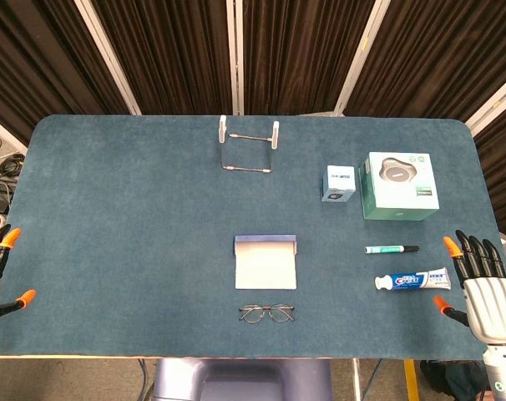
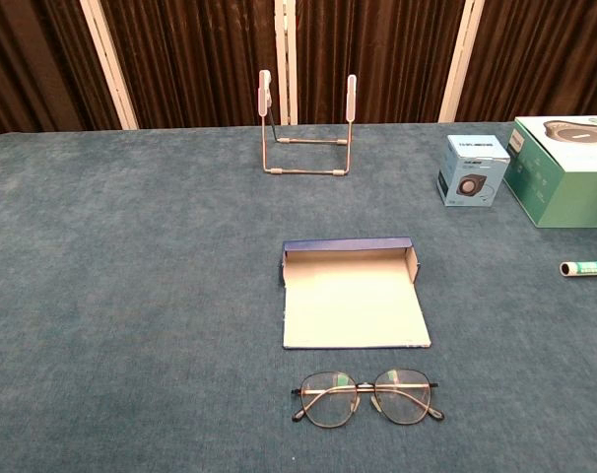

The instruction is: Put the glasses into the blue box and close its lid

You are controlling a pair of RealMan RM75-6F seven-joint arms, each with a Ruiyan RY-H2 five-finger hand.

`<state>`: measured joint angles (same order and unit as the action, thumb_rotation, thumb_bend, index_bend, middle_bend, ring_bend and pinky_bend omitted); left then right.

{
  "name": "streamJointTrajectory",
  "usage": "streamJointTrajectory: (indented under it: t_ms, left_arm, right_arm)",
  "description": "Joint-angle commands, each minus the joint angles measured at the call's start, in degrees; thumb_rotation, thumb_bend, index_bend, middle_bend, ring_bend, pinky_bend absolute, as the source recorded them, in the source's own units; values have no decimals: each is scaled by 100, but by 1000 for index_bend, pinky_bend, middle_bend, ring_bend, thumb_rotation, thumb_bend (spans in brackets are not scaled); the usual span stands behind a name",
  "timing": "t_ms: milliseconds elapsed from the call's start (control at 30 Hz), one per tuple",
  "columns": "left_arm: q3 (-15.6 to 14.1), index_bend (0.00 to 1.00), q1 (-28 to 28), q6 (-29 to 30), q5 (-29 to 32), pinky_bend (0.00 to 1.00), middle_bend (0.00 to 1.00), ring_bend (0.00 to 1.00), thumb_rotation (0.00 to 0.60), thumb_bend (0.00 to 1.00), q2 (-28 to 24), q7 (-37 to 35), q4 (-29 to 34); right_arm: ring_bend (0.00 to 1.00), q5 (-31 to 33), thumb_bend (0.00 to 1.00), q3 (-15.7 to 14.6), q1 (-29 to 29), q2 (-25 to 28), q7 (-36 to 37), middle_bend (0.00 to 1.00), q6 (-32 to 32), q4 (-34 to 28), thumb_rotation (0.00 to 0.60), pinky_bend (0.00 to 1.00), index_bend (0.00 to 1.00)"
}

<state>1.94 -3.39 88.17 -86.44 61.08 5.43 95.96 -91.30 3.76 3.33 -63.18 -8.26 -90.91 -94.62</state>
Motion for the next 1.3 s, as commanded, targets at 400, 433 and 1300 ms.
streamJointTrajectory:
  t_ms: [400, 433, 1300]
  left_arm:
    - [54, 0, -54, -79, 48, 0, 0, 0, 600, 0, 55, 97, 0]
    - [64, 0, -73, -109, 66, 0, 0, 0, 600, 0, 73, 123, -9]
    - [230, 0, -183, -398, 551, 0, 0, 0, 600, 0, 231, 212, -213]
  right_arm:
    - [0, -13, 0, -172, 324, 144, 170, 0, 824, -245, 600, 0, 0]
    - [0, -40, 0, -189, 482, 184, 260, 0, 1102, -303, 600, 0, 0]
    - [0, 1463, 169, 450, 3608, -1113, 133, 0, 5100, -936, 600, 0, 419]
